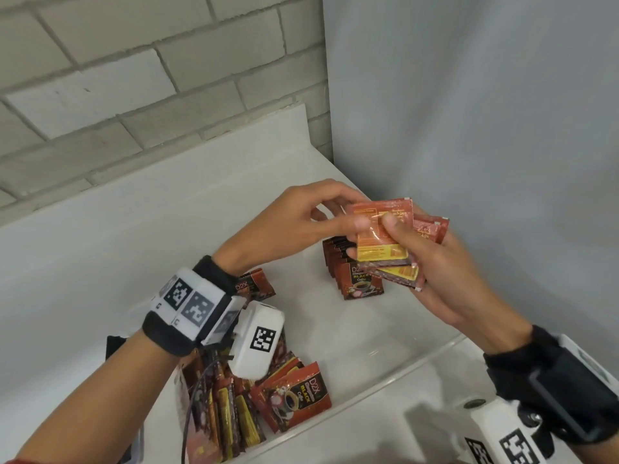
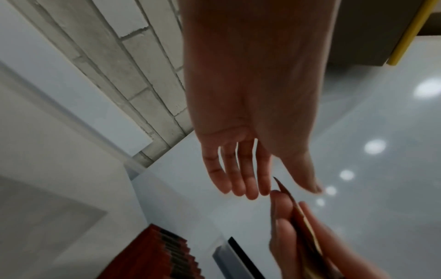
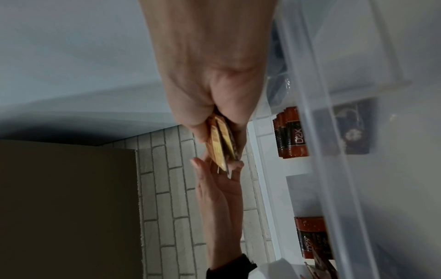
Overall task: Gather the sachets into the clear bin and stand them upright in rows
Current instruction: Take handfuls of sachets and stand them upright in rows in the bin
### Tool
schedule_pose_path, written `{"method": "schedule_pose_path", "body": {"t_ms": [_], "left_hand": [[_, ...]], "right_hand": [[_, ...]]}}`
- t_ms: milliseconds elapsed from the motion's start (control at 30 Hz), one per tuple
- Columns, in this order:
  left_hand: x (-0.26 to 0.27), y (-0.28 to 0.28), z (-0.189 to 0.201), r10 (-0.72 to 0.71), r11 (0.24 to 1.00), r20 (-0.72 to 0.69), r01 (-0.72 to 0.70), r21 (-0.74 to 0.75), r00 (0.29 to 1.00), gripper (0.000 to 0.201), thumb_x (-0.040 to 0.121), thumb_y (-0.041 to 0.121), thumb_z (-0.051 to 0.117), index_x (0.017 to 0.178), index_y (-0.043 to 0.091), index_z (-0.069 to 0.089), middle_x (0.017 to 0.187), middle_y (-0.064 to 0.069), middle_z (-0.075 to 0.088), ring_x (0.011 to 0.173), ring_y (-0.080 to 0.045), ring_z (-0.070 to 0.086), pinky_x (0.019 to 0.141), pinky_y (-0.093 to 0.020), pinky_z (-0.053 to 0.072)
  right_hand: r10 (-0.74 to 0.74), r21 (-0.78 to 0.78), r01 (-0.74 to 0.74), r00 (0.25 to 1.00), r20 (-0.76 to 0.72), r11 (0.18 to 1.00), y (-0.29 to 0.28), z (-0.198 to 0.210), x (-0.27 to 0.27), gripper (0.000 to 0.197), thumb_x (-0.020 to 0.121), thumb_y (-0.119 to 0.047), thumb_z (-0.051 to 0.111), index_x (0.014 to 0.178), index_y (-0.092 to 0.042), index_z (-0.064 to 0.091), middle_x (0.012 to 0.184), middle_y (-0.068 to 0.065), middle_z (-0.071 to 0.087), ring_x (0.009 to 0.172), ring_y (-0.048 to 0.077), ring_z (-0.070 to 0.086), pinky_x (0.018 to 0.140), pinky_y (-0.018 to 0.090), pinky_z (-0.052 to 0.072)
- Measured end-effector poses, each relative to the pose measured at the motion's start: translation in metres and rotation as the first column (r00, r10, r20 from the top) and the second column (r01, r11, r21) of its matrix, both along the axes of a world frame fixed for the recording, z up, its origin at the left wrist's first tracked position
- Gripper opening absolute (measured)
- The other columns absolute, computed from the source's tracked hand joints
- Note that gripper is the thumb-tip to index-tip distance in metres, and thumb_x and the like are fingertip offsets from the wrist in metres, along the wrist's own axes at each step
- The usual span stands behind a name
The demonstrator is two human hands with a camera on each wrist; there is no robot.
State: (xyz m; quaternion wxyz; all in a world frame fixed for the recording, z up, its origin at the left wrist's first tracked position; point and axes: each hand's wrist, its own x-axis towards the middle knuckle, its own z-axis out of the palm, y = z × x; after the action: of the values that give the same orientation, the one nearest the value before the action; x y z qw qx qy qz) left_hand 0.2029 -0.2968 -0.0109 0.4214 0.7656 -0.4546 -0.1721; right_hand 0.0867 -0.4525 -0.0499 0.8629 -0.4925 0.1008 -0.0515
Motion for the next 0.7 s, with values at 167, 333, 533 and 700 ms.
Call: {"method": "schedule_pose_path", "body": {"t_ms": [167,333,533,700], "left_hand": [[-0.004,-0.001,0.003,0.022,0.997,-0.074,-0.027,-0.069,0.997,0.022,0.081,0.017,0.074,0.101,0.017,0.067,0.094,-0.001,0.069,0.087,-0.015,0.063,0.082,-0.043,0.05],[-0.003,0.004,0.005,0.021,0.991,-0.089,-0.032,-0.13,0.996,0.013,0.081,0.013,0.074,0.091,0.011,0.065,0.09,0.007,0.068,0.086,-0.025,0.061,0.08,-0.042,0.049],[-0.006,0.008,0.006,-0.045,0.966,-0.051,0.031,-0.256,0.998,0.019,0.081,0.005,0.072,0.1,0.01,0.07,0.092,-0.002,0.065,0.077,-0.03,0.054,0.076,-0.035,0.048],[-0.004,0.01,0.004,-0.071,0.962,0.013,0.072,-0.264,0.997,0.011,0.083,0.005,0.068,0.093,0.009,0.072,0.094,-0.014,0.063,0.084,-0.035,0.056,0.073,-0.05,0.047]], "right_hand": [[0.062,-0.016,-0.062,0.998,0.006,0.998,0.002,0.003,-0.002,0.05,0.077,-0.044,0.054,0.115,-0.012,0.058,0.094,0.008,0.075,0.077,0.025,0.074,0.064,0.029,0.059],[0.087,-0.071,-0.086,0.996,0.019,0.994,0.004,0.0,0.0,0.101,0.047,-0.075,0.069,0.124,-0.012,0.054,0.115,0.012,0.069,0.101,0.027,0.07,0.077,0.034,0.059],[0.157,-0.016,-0.157,0.987,-0.022,0.987,0.003,-0.005,0.003,0.112,0.035,-0.085,0.068,0.124,-0.017,0.06,0.102,0.011,0.069,0.089,0.025,0.07,0.075,0.034,0.058],[0.233,0.044,-0.232,0.972,-0.015,0.972,-0.001,-0.002,0.0,0.088,0.043,-0.078,0.071,0.11,-0.02,0.068,0.084,0.007,0.071,0.07,0.02,0.069,0.065,0.027,0.057]]}}
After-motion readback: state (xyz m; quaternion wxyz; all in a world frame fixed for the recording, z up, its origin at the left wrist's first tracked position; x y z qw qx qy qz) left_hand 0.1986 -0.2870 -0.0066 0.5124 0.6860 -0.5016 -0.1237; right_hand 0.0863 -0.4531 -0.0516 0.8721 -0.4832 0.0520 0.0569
